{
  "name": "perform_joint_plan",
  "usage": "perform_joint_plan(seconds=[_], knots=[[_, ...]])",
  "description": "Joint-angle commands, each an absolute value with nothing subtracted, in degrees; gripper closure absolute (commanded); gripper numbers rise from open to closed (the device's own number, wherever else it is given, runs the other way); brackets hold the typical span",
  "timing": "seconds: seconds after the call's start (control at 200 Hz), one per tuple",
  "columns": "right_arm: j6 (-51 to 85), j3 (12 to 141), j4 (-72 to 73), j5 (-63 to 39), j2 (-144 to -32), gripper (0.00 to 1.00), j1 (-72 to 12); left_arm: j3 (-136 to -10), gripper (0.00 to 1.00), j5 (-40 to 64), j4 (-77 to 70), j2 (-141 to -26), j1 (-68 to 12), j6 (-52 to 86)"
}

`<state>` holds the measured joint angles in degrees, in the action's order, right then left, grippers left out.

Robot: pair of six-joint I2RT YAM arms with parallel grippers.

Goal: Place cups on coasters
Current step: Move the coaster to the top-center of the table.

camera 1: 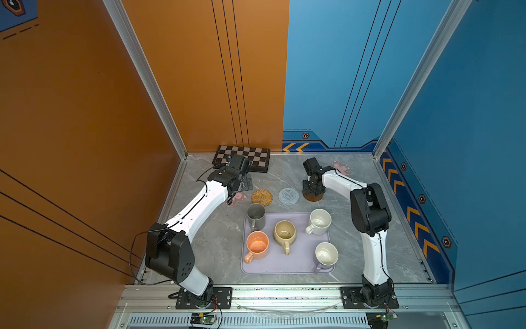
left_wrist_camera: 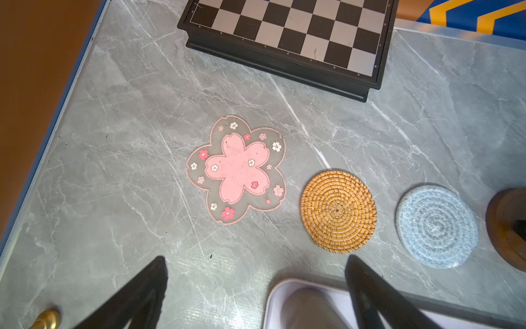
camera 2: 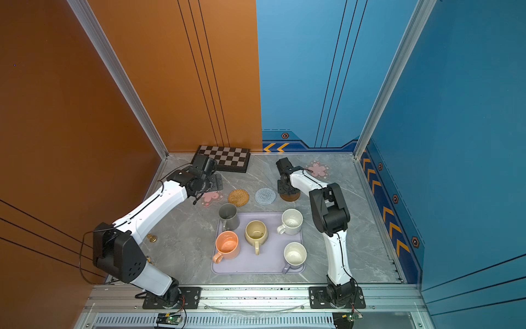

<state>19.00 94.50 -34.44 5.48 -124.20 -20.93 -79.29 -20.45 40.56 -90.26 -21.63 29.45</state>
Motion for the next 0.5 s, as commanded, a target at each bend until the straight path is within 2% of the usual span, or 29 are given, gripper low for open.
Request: perform_joint_plan(seconds=[0.0, 0.491], knots=[[19.8, 96.0, -34.1, 6.6, -125.8, 0.67, -20.1, -81.0, 0.02, -19.0, 41.6, -91.1, -20.9, 30.1], [22.1, 101.8, -34.0, 4.8, -132.2, 0.69, -18.3, -81.3, 0.02, -18.8, 41.6, -93.6, -20.3, 31.1]])
